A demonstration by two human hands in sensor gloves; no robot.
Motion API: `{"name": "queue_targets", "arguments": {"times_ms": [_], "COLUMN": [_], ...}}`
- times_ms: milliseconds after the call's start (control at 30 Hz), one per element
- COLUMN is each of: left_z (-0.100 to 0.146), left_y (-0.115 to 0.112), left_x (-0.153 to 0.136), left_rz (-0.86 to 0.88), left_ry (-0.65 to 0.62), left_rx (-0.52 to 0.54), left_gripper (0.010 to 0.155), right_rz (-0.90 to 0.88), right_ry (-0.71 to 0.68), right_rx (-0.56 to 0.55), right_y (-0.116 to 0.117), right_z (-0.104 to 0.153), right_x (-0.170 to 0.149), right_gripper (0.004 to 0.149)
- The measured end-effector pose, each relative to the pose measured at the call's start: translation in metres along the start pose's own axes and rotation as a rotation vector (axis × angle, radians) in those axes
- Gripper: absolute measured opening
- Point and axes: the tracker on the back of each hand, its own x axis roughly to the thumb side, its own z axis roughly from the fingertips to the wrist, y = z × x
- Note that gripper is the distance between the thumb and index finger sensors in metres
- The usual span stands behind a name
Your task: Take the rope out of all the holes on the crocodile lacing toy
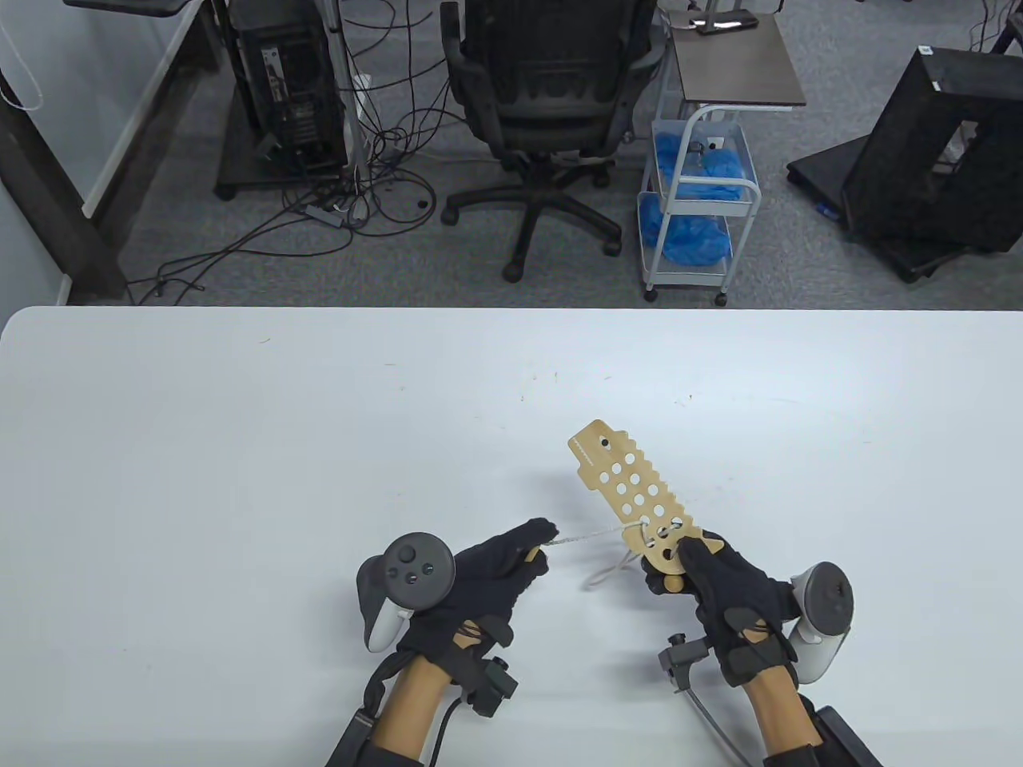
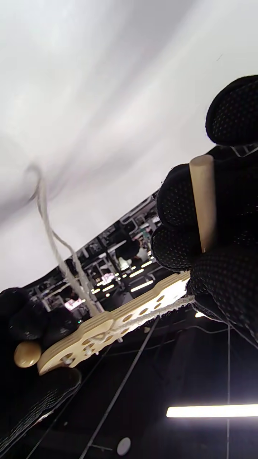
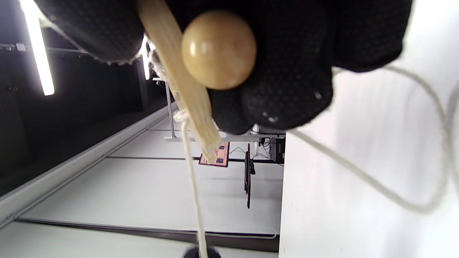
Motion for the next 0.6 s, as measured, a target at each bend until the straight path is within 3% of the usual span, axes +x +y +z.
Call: {"name": "queue_targets", "arguments": {"times_ms": [300, 600], "left_z": [0.009, 0.016], "left_y": [0.036, 0.06], "left_x": [-0.019, -0.041], "left_rz": [-0.093, -0.033], "left_ry": [0.054, 0.136], "left_rx": [0.28, 0.414], "left_gripper": [0.05, 0.05], "right_rz": [-0.027, -0.105], "right_ry": [0.04, 0.075], "right_rx": [-0.098, -0.173], "right_y": [-0.026, -0.041], "right_z": [-0.006, -0.007], "right_x": [-0.003, -0.007], "right_gripper": [0.05, 0.052]}}
